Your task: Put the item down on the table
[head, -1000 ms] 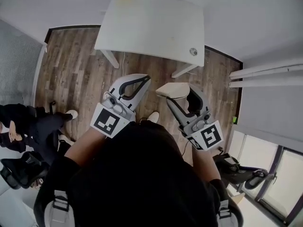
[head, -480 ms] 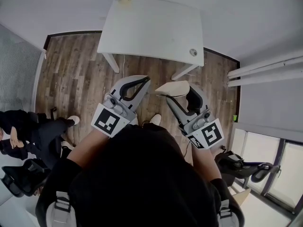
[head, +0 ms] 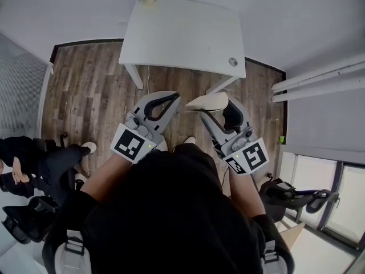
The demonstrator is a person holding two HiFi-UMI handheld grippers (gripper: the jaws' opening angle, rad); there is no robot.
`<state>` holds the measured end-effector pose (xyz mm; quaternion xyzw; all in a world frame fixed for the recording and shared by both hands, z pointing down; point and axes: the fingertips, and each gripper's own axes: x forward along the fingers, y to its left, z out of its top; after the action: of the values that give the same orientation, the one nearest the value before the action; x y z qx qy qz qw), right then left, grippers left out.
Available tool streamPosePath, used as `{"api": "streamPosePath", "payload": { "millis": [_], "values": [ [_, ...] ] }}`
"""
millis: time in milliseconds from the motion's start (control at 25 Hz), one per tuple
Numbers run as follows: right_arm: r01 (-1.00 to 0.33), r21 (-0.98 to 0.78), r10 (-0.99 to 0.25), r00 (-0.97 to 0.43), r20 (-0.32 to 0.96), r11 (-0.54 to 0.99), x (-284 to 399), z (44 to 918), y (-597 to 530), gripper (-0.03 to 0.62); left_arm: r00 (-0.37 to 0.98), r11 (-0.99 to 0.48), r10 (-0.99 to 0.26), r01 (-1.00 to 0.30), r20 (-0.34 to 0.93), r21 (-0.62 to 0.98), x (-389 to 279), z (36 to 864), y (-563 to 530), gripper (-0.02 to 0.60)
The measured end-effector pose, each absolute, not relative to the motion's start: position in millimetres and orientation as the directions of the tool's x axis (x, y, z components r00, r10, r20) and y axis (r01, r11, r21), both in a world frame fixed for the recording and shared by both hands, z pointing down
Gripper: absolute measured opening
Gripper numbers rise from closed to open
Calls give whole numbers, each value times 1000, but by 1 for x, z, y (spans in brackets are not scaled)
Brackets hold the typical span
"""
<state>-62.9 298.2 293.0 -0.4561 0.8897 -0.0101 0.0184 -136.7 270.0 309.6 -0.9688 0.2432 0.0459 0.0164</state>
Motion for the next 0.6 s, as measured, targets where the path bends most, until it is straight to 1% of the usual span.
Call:
{"api": "streamPosePath", "payload": {
  "millis": [240, 600],
  "values": [
    [-811, -53, -813, -581, -38, 583, -69, 295, 290, 264, 877, -881, -469, -473, -107, -7, -140, 310, 260, -6],
    [-793, -75, -797, -602, -51, 604, -47, 303, 241, 264, 866, -869, -492, -495, -88, -16, -120, 316, 211, -6]
  ]
}}
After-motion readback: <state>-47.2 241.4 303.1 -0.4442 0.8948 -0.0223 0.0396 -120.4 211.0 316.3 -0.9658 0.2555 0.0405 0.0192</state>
